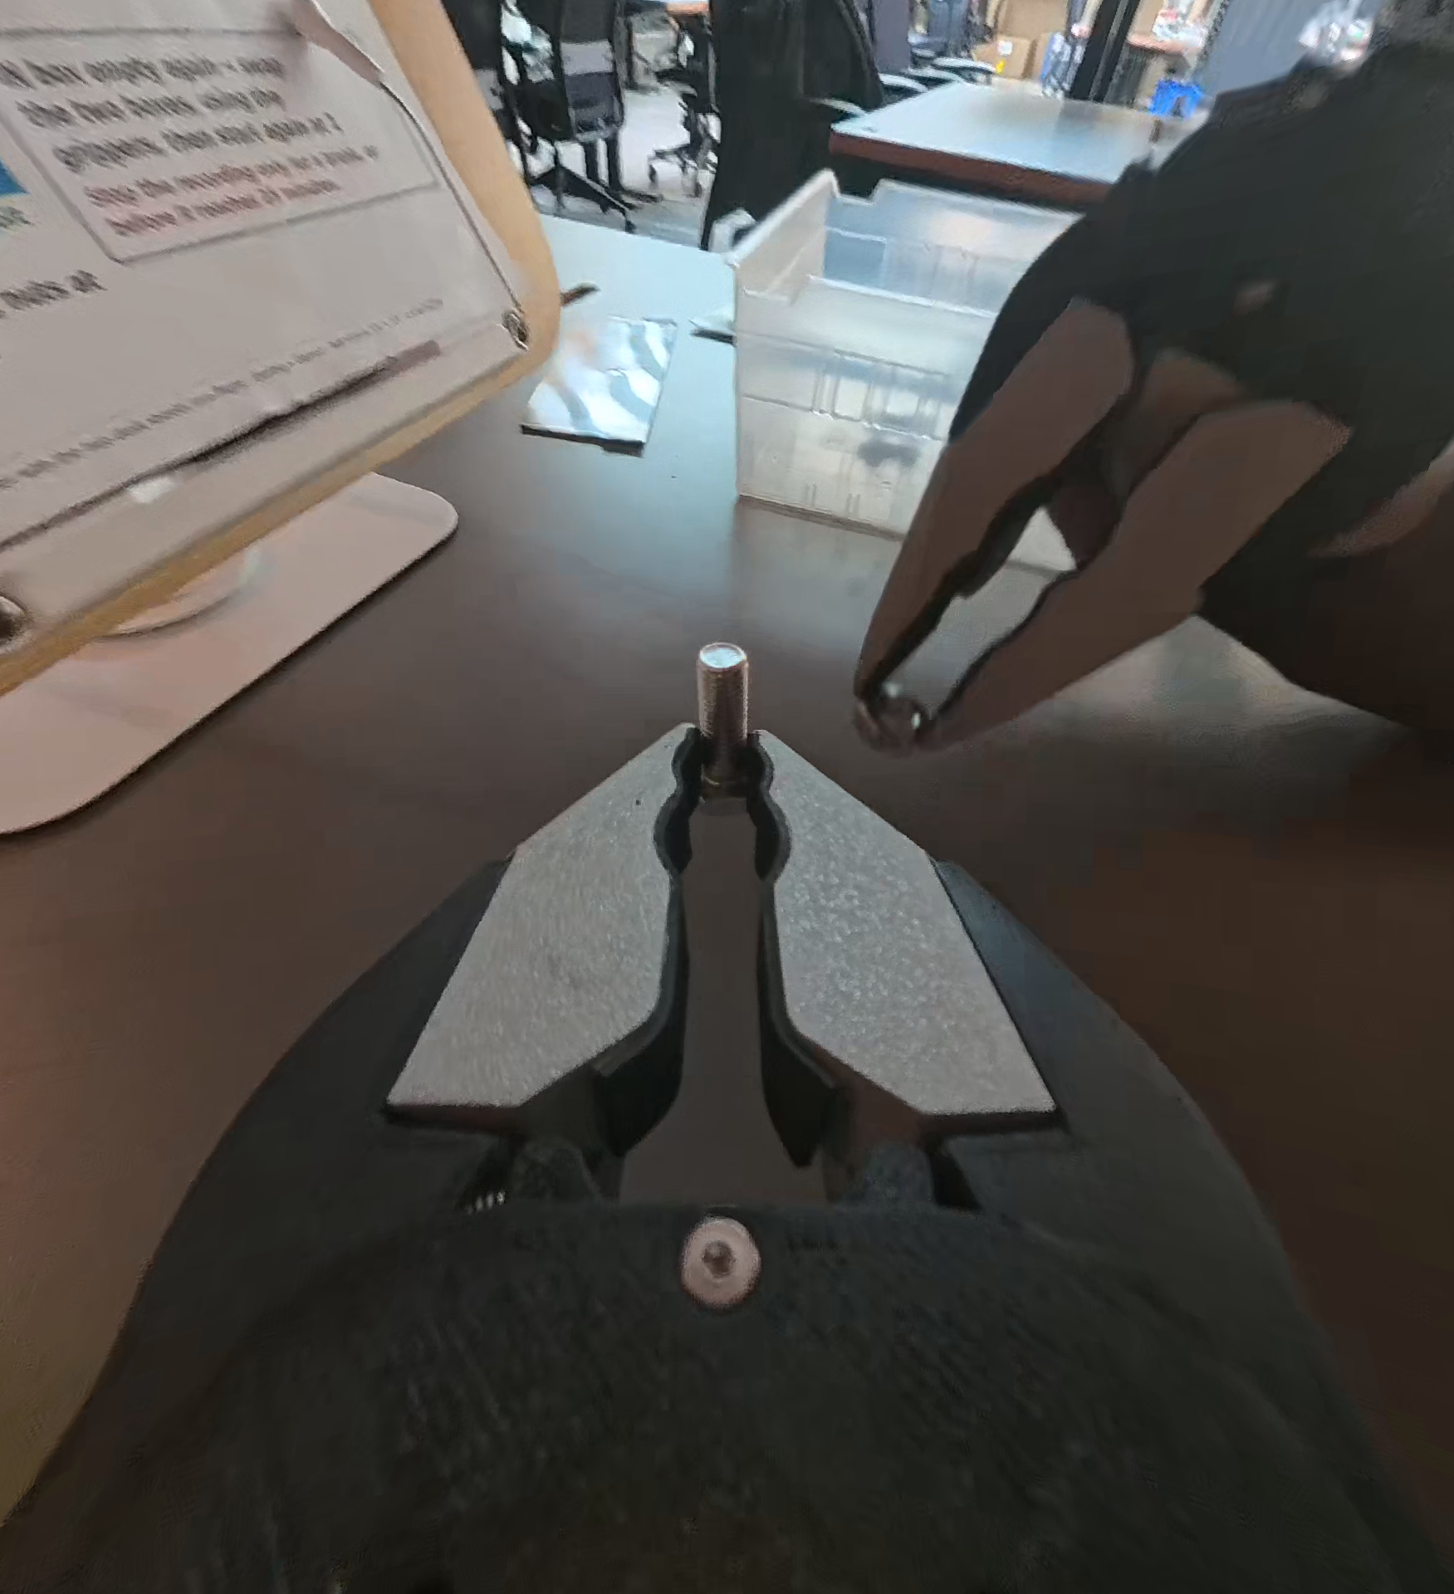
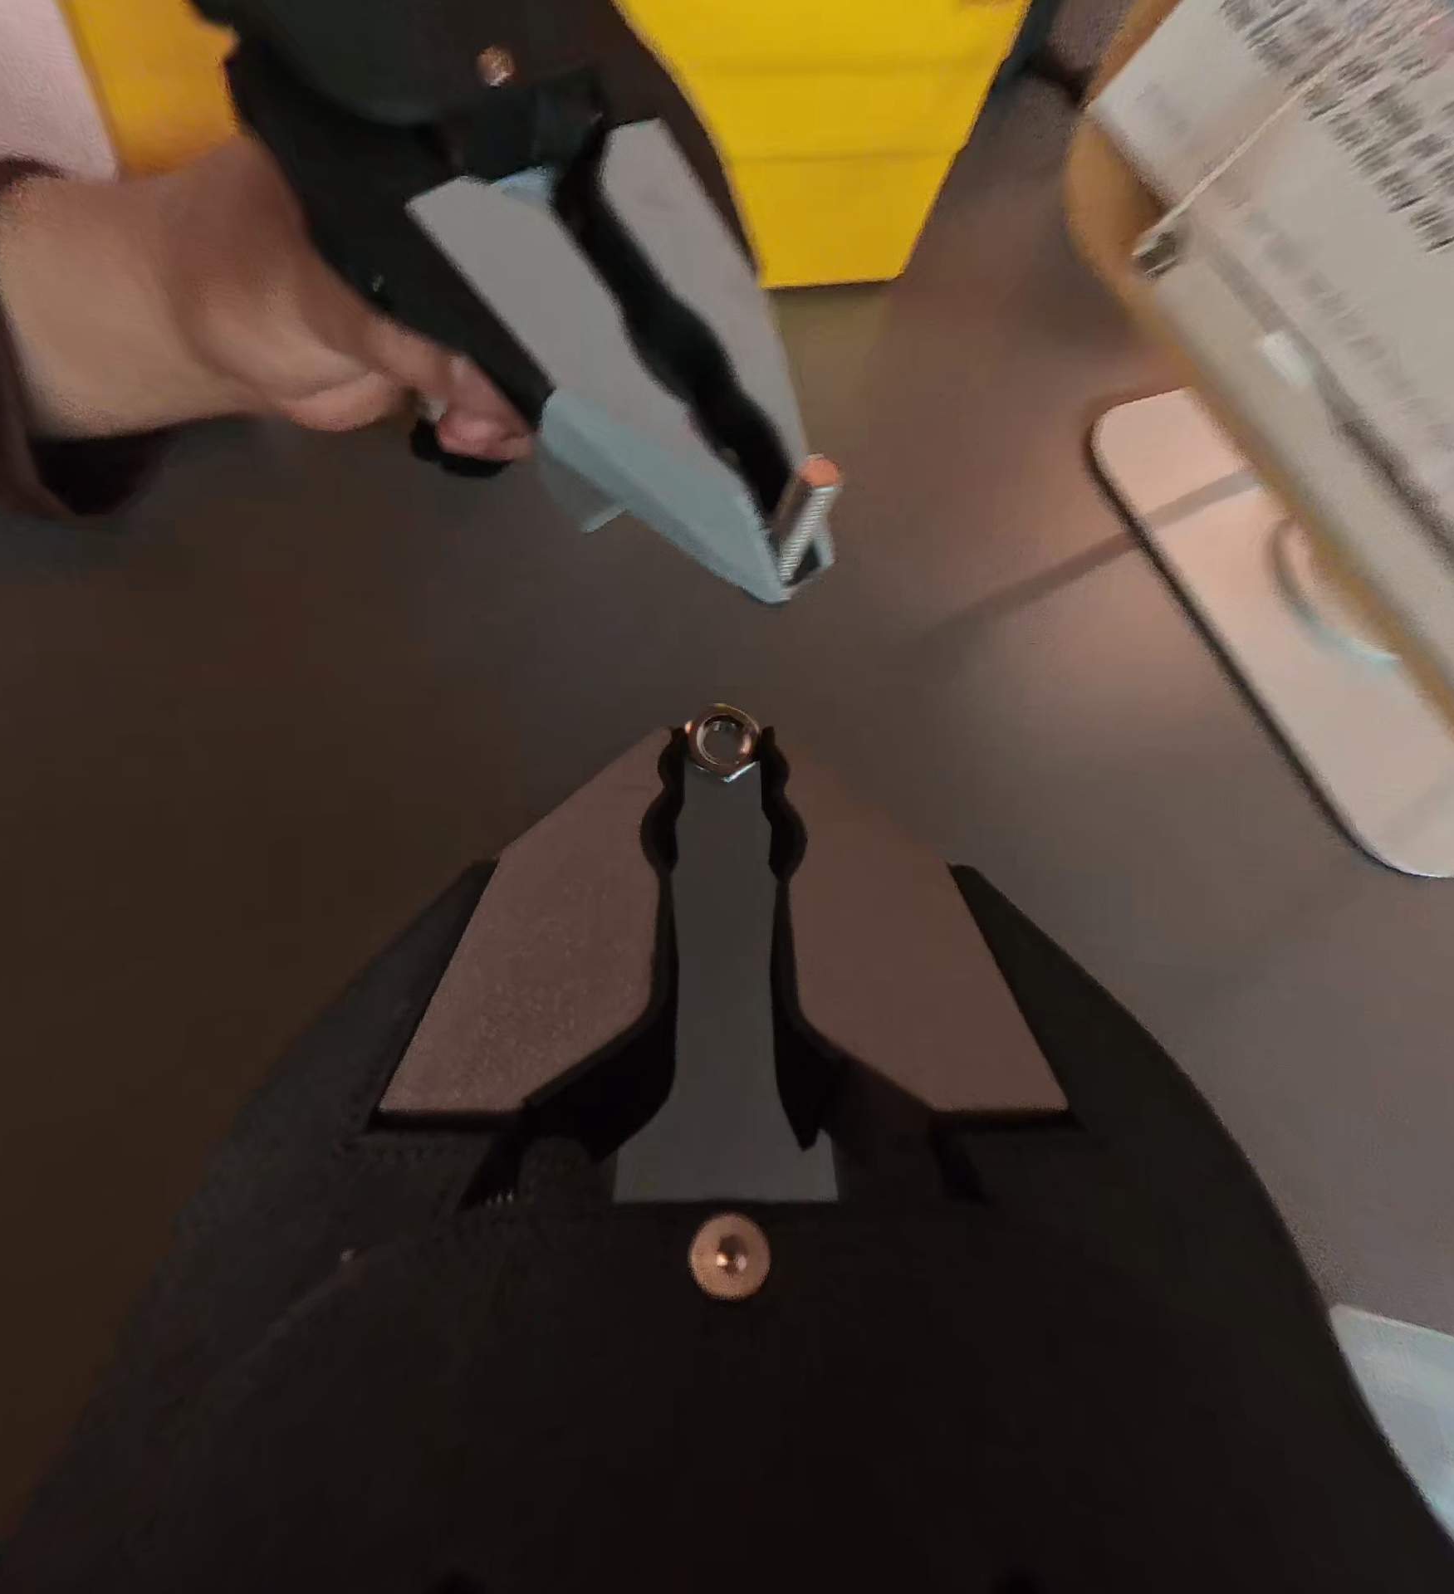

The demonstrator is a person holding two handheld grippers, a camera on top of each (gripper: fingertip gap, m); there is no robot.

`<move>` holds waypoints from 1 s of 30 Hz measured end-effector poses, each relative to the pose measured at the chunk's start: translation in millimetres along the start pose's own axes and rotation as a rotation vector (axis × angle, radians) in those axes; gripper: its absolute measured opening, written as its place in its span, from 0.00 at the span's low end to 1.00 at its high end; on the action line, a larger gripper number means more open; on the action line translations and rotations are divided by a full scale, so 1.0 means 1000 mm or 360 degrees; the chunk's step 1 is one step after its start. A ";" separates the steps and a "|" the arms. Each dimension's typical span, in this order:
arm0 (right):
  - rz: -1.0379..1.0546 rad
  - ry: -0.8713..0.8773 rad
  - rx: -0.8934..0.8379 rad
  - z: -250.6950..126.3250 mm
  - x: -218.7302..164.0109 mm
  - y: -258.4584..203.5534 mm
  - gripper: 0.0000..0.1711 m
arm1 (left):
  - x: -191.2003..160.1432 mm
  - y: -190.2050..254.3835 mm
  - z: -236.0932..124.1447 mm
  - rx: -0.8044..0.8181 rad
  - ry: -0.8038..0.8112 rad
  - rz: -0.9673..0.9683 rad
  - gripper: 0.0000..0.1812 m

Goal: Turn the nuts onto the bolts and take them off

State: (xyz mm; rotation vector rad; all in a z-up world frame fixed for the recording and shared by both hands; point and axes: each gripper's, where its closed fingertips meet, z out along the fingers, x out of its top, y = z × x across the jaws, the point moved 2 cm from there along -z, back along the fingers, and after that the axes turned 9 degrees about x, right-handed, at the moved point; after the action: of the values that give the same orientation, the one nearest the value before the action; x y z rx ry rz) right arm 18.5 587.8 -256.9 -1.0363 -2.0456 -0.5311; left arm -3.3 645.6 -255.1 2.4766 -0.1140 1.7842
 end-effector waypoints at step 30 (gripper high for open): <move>0.0274 0.0044 0.0223 0.020 0.069 0.035 0.08 | 0.003 -0.013 -0.004 0.0163 -0.0020 -0.0016 0.04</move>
State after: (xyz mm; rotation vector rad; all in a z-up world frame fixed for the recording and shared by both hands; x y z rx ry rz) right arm 11.7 655.2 -214.6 -1.1017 -1.9178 -0.3074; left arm -4.9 658.9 -251.2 2.5533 -0.0111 1.8145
